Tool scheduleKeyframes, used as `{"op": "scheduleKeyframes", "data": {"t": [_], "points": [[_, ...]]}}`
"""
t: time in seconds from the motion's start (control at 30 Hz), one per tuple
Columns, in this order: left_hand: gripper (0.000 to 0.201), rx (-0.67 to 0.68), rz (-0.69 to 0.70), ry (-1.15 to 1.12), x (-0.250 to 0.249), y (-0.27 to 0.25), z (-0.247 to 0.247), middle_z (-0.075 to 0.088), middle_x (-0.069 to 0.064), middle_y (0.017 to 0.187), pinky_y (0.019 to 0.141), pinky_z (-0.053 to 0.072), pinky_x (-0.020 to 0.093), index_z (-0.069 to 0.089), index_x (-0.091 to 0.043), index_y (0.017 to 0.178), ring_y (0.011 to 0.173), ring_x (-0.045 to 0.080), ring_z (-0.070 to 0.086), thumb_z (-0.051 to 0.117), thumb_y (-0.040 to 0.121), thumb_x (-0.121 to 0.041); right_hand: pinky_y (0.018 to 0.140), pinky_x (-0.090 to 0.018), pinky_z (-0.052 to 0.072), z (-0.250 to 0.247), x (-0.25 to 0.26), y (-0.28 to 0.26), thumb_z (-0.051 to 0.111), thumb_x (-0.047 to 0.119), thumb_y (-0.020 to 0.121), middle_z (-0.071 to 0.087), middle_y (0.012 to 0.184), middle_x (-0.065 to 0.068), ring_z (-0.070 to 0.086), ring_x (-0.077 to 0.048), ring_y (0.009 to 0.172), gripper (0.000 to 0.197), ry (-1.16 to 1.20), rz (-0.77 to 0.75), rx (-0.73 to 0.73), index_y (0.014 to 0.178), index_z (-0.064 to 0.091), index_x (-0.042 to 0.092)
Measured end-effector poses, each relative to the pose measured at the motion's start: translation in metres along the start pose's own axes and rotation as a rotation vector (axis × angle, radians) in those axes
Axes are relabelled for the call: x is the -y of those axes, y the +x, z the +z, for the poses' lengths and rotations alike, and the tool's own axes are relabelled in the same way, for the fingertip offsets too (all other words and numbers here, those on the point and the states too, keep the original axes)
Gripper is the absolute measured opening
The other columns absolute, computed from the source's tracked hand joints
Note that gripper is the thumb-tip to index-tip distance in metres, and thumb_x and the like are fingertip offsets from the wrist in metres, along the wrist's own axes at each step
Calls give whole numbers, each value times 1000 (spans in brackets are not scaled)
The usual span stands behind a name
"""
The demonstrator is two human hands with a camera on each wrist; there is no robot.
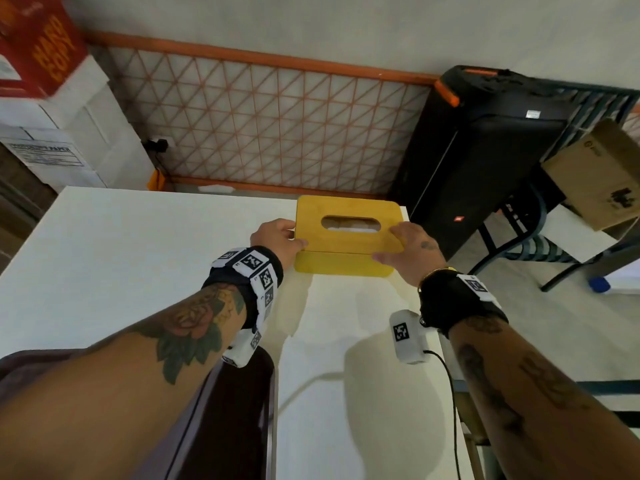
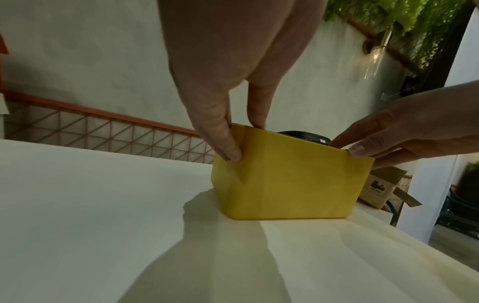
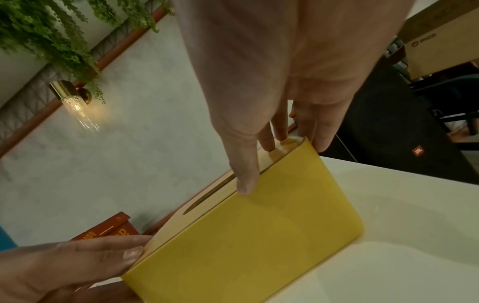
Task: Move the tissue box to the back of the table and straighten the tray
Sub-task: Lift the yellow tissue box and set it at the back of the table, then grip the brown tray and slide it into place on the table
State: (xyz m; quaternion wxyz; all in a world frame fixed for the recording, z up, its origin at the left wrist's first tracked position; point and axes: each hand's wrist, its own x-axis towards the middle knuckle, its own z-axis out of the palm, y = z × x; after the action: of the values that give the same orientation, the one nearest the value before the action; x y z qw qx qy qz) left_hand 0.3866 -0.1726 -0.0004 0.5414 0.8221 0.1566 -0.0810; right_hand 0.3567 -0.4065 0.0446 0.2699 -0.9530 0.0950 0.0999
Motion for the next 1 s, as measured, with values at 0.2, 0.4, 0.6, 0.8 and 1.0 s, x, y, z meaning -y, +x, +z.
{"op": "scheduleKeyframes", "data": {"t": [0.2,0.4,0.6,0.8,1.0], "points": [[52,18,12,32,0,-4,-5,67,11,120,95,50,41,59,-16,119,104,30,64,72,70,-28,112,-38,29,-2,6,-2,70,34,83,30,154,-3,30,-26,139,69,24,31,37,143,38,18],[48,52,25,-41,12,-55,-67,68,0,115,98,48,38,61,-21,116,106,17,63,71,71,-34,89,-35,52,15,2,-48,71,33,83,50,135,-3,55,-16,110,50,266,-53,-159,128,54,20],[18,39,3,162,91,-156,-177,72,-8,94,84,46,20,69,-27,93,86,4,67,69,76,-30,67,-28,58,91,4,-166,70,20,83,75,83,4,70,-9,70,10,296,-81,184,92,69,24],[21,-216,-124,357,181,-248,-273,73,6,93,86,45,22,70,-13,98,86,17,66,69,78,-21,58,-29,61,163,22,-257,68,15,85,74,80,-8,71,-17,66,9,348,10,342,93,70,16],[39,-400,-296,509,251,-301,-334,67,13,117,99,42,37,64,-14,115,107,31,61,67,78,-24,71,-47,61,186,32,-295,65,9,86,71,87,-7,71,-28,71,27,379,139,268,110,57,17]]}}
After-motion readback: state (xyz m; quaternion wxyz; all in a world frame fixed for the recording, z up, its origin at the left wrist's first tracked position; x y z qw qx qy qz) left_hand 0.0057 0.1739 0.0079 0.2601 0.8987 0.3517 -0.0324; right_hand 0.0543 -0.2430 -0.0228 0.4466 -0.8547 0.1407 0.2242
